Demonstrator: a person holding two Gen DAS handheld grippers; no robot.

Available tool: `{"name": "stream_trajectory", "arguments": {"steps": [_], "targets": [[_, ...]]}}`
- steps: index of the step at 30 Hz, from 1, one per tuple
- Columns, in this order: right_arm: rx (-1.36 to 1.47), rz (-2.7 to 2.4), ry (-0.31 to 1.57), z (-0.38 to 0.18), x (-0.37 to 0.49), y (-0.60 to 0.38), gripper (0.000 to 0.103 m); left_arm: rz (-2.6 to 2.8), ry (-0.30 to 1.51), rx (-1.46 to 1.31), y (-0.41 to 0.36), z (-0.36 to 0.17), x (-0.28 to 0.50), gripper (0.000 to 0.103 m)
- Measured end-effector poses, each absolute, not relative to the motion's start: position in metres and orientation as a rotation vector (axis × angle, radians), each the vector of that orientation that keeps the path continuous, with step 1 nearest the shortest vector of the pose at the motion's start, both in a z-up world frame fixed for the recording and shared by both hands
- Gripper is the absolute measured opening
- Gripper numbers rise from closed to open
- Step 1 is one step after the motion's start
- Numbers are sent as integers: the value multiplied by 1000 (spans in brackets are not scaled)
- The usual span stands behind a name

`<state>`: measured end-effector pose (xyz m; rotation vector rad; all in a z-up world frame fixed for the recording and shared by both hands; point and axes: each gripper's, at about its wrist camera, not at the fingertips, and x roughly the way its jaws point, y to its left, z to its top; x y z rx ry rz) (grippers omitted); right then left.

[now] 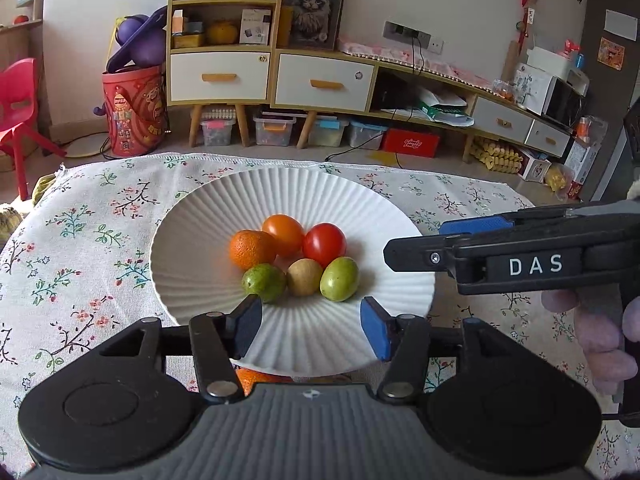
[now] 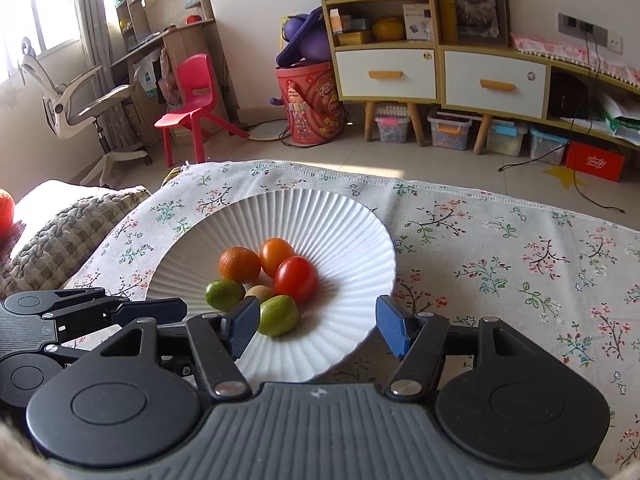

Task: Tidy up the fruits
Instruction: 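Withdraw both tools from the plate back toward the remaining fruit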

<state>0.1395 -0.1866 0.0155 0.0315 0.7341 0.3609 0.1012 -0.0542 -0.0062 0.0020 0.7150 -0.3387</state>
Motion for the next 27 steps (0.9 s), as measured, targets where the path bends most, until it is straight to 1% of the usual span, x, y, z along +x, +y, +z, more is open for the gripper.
{"name": "stream_trajectory", "arguments": {"steps": [5,10,12,14,18,20,27], "targets": [[22,363,723,21,132,-185,66,-347,707,11,-49,0,91,50],[9,363,716,24,125,-184,69,-346,717,18,-43,1,84,54],[1,363,717,24,122,-182,72,-345,723,22,-42,0,81,57],[-11,363,717,25,118,-181,73,-339,723,28,-39,0,78,63],[-31,368,714,26,112,-178,79,-334,729,31,-33,0,72,67],[-39,367,710,26,108,-177,82,-334,739,29,-30,0,69,71],[-57,370,713,24,98,-174,88,-335,761,54,-20,-4,59,73]]}}
